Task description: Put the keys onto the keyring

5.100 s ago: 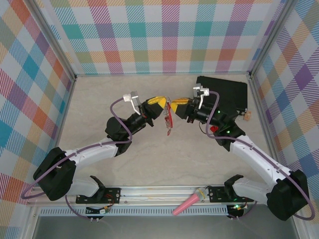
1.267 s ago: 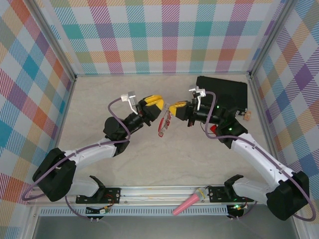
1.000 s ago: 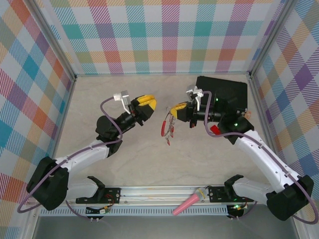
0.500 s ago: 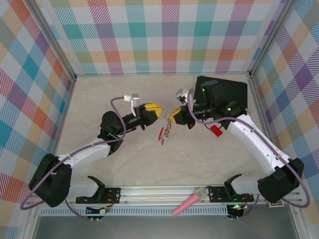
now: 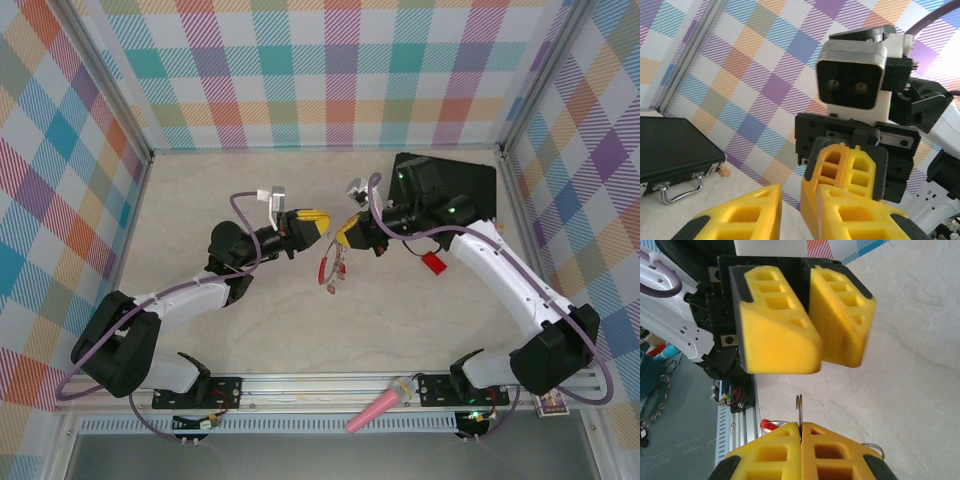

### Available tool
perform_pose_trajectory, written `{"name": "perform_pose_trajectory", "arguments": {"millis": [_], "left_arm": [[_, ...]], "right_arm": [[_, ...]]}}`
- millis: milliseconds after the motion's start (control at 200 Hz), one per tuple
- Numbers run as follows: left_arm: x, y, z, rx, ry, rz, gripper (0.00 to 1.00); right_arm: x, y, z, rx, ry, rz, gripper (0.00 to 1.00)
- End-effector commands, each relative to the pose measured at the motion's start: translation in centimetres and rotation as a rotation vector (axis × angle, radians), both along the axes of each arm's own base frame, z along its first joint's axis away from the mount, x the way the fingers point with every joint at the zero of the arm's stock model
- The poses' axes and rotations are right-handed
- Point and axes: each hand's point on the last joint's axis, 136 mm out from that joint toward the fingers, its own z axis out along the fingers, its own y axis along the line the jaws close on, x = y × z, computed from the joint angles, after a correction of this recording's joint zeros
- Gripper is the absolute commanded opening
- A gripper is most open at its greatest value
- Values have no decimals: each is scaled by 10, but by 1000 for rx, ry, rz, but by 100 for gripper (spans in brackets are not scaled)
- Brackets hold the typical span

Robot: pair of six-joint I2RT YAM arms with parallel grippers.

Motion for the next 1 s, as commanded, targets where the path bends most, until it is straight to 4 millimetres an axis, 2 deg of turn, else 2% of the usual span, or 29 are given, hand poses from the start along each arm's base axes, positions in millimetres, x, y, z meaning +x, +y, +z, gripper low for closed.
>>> {"name": "perform_pose_trajectory", "arguments": {"millis": [0, 505, 830, 995], "left_arm": [[-6, 2, 23, -41, -70, -30, 24], [-18, -7, 11, 31, -73, -132, 24], [-21, -4, 5, 94, -95, -101, 24], [-22, -5, 6, 94, -97, -111, 15]], "right_arm": [[0, 2, 18, 41, -38, 28, 0], [0, 2, 20, 39, -43, 33, 0], [0, 2, 19, 39, -44, 34, 0], [-1, 2, 18, 40, -35, 38, 0]]}}
